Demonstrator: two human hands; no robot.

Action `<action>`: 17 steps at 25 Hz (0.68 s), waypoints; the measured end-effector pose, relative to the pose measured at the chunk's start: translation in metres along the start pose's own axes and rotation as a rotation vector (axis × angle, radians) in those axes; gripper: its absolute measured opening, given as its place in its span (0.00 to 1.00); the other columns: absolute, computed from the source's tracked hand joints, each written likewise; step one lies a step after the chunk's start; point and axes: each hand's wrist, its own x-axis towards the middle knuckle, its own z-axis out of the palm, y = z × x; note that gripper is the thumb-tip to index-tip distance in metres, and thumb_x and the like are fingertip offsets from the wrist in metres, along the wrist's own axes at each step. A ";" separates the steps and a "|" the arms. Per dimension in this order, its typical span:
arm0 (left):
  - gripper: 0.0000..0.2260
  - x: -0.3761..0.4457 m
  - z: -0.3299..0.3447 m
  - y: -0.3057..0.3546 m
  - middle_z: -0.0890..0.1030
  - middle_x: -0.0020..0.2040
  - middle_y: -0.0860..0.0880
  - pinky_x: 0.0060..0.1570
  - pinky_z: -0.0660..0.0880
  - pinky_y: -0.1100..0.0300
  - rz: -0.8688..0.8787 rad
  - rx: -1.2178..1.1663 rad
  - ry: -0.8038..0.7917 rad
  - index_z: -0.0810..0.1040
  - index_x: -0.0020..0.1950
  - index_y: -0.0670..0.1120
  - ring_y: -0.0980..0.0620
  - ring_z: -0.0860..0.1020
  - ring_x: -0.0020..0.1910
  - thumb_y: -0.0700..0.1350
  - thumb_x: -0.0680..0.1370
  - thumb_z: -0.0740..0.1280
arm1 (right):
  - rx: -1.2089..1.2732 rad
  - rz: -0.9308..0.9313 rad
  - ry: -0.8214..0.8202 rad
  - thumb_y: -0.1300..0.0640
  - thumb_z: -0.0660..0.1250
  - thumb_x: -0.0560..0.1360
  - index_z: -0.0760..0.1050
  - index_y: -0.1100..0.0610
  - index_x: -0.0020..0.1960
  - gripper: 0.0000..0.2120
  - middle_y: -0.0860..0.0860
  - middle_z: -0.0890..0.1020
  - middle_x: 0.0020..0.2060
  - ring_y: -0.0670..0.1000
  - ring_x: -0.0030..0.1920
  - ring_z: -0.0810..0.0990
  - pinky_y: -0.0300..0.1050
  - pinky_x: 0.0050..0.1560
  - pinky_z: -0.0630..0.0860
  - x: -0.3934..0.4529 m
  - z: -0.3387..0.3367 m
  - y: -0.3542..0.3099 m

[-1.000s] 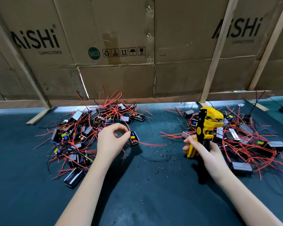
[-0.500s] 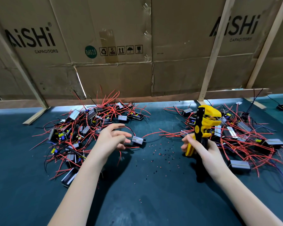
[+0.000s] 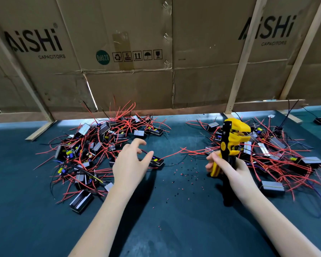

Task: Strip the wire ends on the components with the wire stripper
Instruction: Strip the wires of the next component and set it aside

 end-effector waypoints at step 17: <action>0.14 0.008 -0.027 0.011 0.82 0.36 0.46 0.38 0.72 0.72 0.034 -0.912 -0.078 0.75 0.63 0.43 0.59 0.78 0.33 0.32 0.79 0.63 | -0.061 0.025 -0.102 0.42 0.75 0.68 0.80 0.53 0.46 0.16 0.54 0.84 0.42 0.52 0.44 0.83 0.49 0.50 0.75 -0.002 -0.001 -0.001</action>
